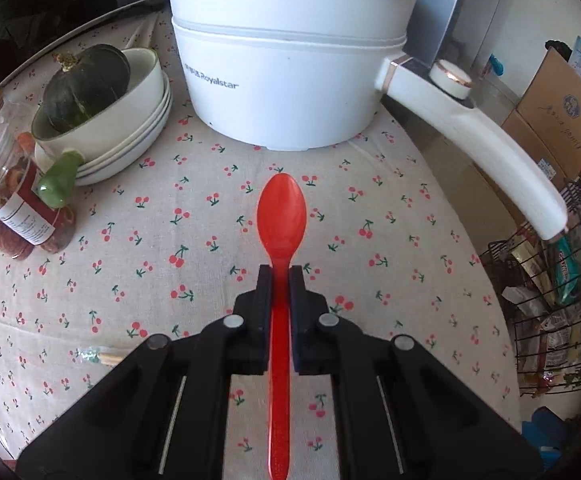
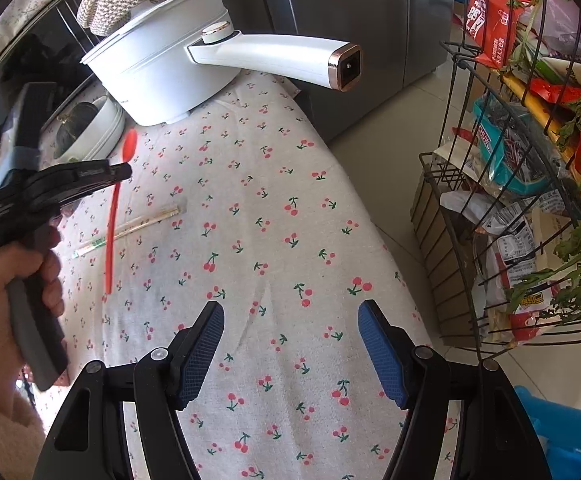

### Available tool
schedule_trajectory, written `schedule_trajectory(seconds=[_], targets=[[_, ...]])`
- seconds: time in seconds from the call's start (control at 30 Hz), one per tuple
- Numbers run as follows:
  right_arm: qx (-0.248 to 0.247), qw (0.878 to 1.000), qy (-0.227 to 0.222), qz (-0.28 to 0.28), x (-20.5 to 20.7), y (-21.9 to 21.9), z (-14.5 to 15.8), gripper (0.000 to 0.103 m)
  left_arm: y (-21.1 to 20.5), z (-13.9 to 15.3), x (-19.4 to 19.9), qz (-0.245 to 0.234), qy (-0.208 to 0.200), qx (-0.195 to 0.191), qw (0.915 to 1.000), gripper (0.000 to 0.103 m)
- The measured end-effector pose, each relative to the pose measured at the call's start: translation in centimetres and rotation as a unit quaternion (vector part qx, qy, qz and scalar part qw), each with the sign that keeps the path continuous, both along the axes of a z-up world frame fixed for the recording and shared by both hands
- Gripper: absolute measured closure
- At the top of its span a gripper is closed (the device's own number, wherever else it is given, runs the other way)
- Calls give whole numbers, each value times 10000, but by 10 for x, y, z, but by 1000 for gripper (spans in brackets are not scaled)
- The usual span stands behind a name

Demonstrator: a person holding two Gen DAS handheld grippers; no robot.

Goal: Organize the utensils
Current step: 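Grasp the red plastic spoon by its handle with the left tool and lift it, then carry the red spoon toward the pink basket with left tool while right tool grasps the wrapped chopsticks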

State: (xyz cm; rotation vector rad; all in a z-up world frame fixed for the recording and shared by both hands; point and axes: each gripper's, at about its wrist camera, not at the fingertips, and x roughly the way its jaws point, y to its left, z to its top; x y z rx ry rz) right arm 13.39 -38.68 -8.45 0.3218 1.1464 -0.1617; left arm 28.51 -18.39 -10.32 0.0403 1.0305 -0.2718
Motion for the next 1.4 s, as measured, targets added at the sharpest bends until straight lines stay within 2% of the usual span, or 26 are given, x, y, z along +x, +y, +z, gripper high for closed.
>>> schedule_trajectory(seconds=[0.2, 0.33, 0.47, 0.57, 0.8, 0.97, 1.2, 1.27, 1.3, 1.33, 1.4], targets=[[-96, 9999, 43, 50, 2, 8, -4, 32, 25, 69, -91, -567, -661, -521, 9948, 94], [-94, 9990, -17, 441, 7, 26, -6, 32, 54, 95, -153, -842, -1017, -839, 9877, 94], [-152, 9941, -130, 1064, 27, 57, -11, 32, 98, 109, -204, -783, -1352, -1031, 9823, 94], [-489, 9856, -247, 1599, 47, 89, -17, 32, 133, 114, -228, -492, -1679, -1113, 9783, 94], [-784, 9488, -567, 3008, 98, 174, -34, 32, 200, 130, -246, 111, -2387, -1071, 9651, 94], [-1156, 9273, -727, 3484, 140, 221, -44, 32, 232, 129, -243, 460, -2332, -1247, 9633, 94], [-801, 9040, -471, 4174, 165, 257, -64, 35, 250, 123, -236, 664, -2209, -1289, 9645, 94], [-752, 9065, -583, 4114, 167, 256, -64, 40, 254, 120, -236, 718, -2177, -1315, 9645, 94], [-749, 9133, -570, 3963, 170, 253, -64, 52, 255, 119, -235, 741, -2165, -1320, 9645, 94], [-742, 9233, -523, 3732, 173, 249, -62, 71, 256, 118, -235, 760, -2162, -1328, 9643, 94], [-497, 9445, -304, 3234, 182, 232, -62, 86, 257, 117, -234, 797, -2167, -1365, 9634, 94]])
